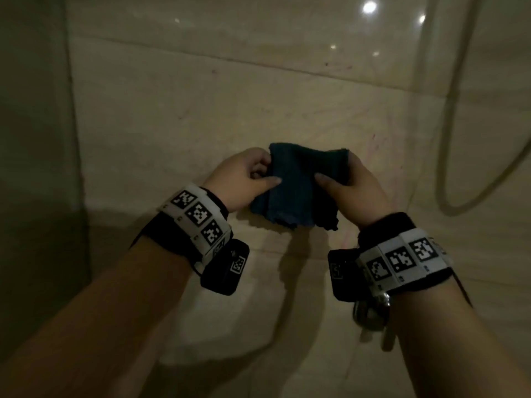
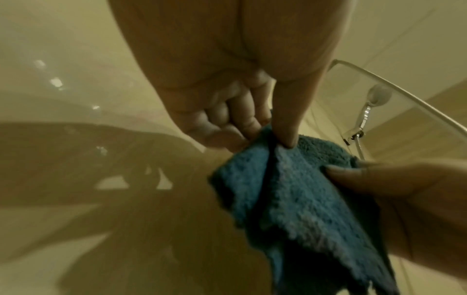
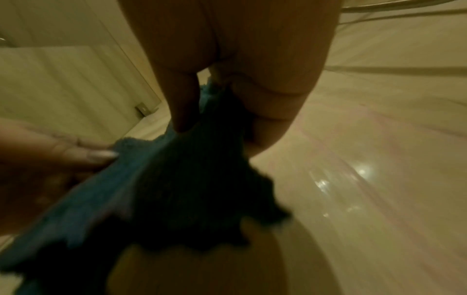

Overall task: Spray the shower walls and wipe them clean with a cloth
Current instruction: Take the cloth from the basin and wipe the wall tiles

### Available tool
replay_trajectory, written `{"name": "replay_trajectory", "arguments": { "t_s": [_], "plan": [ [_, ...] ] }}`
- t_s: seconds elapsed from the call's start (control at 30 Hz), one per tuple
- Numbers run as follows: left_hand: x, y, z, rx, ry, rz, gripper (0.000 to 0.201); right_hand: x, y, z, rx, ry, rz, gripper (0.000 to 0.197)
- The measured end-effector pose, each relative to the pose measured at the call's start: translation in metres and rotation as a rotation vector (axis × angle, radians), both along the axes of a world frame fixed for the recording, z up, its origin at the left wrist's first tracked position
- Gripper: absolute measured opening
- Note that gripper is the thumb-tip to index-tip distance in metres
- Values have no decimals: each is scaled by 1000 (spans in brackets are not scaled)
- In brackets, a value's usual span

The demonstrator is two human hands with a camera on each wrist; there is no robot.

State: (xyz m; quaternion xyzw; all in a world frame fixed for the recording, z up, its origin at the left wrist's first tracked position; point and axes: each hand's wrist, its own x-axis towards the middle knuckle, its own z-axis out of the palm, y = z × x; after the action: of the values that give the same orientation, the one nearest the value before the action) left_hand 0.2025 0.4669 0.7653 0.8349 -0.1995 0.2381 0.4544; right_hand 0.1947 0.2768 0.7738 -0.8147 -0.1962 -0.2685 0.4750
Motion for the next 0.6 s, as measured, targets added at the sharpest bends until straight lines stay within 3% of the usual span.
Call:
{"name": "replay_trajectory", "arguments": {
  "t_s": [0.1, 0.27, 0.5, 0.6],
  "plan": [
    [4, 5, 24, 13, -65, 33, 19, 7, -1, 25, -66, 1, 14, 31],
    [6, 16, 62, 36, -162, 84, 22, 16, 9, 64, -132, -168, -122, 24],
    [8, 39, 122, 54, -226, 207, 31, 23, 46, 122, -112, -369, -252, 33],
    [10, 44, 133, 75, -246, 292, 31, 22, 65, 127, 53, -371, -162, 49]
  ]
}}
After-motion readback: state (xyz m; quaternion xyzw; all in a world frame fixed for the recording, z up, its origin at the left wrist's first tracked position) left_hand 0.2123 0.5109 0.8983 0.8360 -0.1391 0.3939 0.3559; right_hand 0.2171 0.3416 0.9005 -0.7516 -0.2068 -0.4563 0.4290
